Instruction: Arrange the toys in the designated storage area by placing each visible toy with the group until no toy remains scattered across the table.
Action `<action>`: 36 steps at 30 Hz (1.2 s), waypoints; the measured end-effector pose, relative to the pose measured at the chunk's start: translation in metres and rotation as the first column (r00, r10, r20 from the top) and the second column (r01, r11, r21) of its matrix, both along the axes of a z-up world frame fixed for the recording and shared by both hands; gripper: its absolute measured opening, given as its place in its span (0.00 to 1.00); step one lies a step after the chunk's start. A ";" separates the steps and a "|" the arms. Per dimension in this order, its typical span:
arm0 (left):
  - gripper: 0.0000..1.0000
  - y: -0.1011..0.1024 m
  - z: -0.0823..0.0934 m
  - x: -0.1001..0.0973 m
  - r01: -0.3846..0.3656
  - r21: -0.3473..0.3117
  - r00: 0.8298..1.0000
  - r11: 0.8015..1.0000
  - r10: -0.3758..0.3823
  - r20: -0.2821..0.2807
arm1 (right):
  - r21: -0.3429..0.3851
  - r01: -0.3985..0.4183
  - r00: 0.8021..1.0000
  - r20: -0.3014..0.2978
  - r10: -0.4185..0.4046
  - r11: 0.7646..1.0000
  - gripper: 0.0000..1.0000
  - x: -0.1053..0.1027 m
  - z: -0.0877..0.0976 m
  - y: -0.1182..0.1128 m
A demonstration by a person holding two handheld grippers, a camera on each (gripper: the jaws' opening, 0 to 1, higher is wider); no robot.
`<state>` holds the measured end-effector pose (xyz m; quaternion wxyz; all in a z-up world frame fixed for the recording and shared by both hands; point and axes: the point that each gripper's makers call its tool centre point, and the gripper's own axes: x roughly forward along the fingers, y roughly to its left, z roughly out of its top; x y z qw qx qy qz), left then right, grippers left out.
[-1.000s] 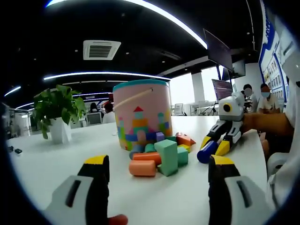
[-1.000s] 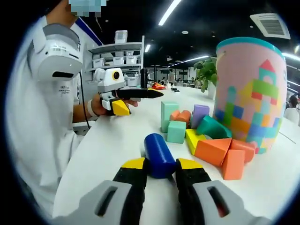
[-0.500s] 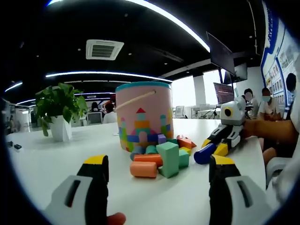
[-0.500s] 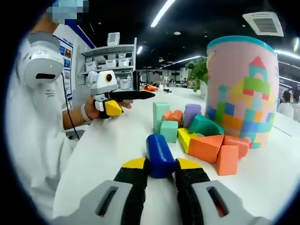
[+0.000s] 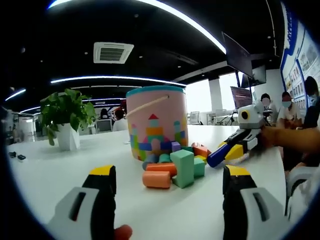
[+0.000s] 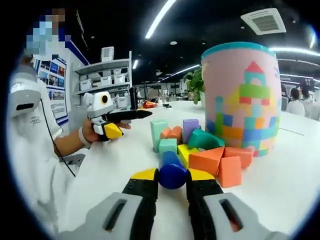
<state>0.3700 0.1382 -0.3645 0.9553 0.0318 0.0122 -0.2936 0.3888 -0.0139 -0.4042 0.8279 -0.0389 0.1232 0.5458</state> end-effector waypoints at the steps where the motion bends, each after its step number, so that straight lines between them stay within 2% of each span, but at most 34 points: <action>1: 0.90 0.000 0.000 0.000 -0.001 -0.004 1.000 1.000 0.001 -0.002 | 0.004 0.008 1.000 -0.001 -0.008 1.000 0.21 0.001 0.001 0.000; 7: 0.88 0.001 -0.005 0.000 -0.003 -0.007 0.999 1.000 0.003 -0.041 | 0.044 0.058 0.998 -0.028 -0.057 0.997 0.21 0.007 0.010 -0.005; 8: 0.88 0.001 -0.005 0.000 -0.003 -0.004 0.999 1.000 0.002 -0.044 | 0.082 0.095 0.994 -0.057 -0.091 0.992 0.21 0.008 0.018 -0.007; 9: 0.88 0.001 -0.006 -0.001 -0.002 0.002 0.999 1.000 0.002 -0.043 | 0.091 0.086 0.995 -0.065 -0.081 0.992 0.21 0.005 0.020 -0.007; 13: 0.88 0.000 -0.005 -0.002 -0.001 0.014 0.999 1.000 0.001 -0.038 | 0.066 0.106 0.993 -0.052 -0.103 0.992 0.21 0.000 0.033 -0.008; 18: 0.88 -0.001 -0.005 -0.003 -0.001 0.018 0.999 1.000 0.002 -0.034 | -0.003 0.101 0.995 0.009 -0.101 0.995 0.21 0.000 0.074 -0.010; 22: 0.88 -0.001 -0.005 -0.004 -0.001 0.024 0.999 1.000 0.002 -0.037 | -0.038 0.103 0.993 0.055 -0.101 0.994 0.21 0.010 0.122 -0.010; 24: 0.88 -0.001 -0.005 -0.004 0.001 0.025 0.999 1.000 0.000 -0.037 | -0.037 0.105 0.993 0.060 -0.103 0.994 0.21 0.013 0.139 -0.010; 26: 0.88 -0.002 -0.005 -0.005 0.002 0.029 0.999 1.000 -0.001 -0.035 | -0.041 0.107 0.991 0.079 -0.104 0.993 0.21 0.021 0.166 -0.010; 30: 0.88 -0.003 -0.005 -0.006 0.002 0.032 0.999 0.999 -0.001 -0.034 | -0.043 0.150 0.984 0.100 -0.146 0.988 0.21 0.048 0.208 -0.014; 33: 0.88 -0.003 -0.004 -0.007 0.000 0.031 0.999 1.000 0.001 -0.033 | -0.040 0.194 0.979 0.075 -0.190 0.980 0.21 0.073 0.228 -0.018; 36: 0.88 -0.002 -0.004 -0.007 -0.002 0.031 0.999 1.000 0.003 -0.033 | -0.056 0.210 0.975 0.079 -0.205 0.976 0.21 0.091 0.241 -0.017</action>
